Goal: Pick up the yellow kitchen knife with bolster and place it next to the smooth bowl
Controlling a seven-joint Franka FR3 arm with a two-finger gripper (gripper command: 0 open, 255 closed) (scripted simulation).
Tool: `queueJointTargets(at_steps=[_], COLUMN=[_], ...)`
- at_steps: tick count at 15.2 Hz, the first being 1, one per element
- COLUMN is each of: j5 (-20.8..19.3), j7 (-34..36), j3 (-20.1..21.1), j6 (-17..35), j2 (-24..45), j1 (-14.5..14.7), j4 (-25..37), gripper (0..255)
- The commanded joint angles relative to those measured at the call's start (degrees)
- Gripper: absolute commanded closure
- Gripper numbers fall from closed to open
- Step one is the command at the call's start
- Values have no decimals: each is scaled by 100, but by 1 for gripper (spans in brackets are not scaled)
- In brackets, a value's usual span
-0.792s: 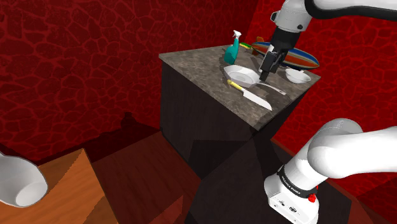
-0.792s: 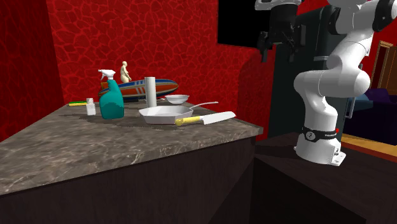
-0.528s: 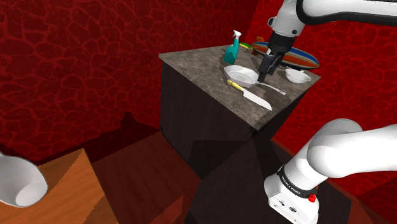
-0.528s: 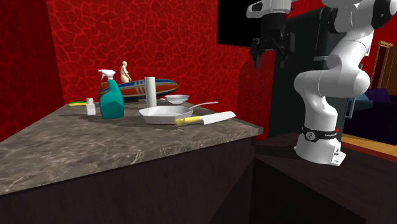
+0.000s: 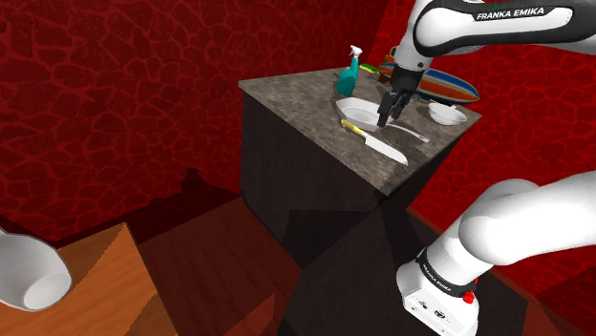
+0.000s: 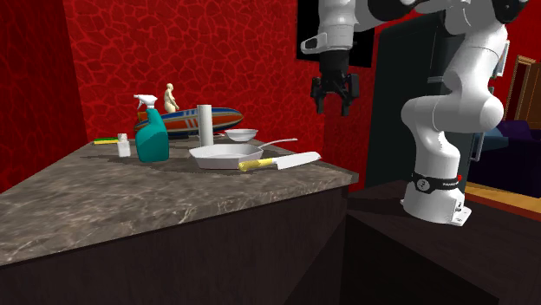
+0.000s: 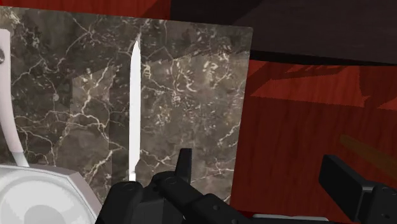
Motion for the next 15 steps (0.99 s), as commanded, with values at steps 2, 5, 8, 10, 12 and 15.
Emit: queueJointTargets(at_steps=[2,5,8,10,12,15], j5=[-40,-2,117,246,414,617], j7=[-267,-536,-836,-1057,-1293,-1536], j3=[-306,-588,-849,-1006,-1142,-1243], j6=[417,791,1128,1326,1500,1714], j2=[559,1161,1801,2247,2706,3179], j1=[-83,-139,-184,-217,-258,-318], j4=[112,292,535,731,955,1142], gripper=[0,0,0,0,0,0])
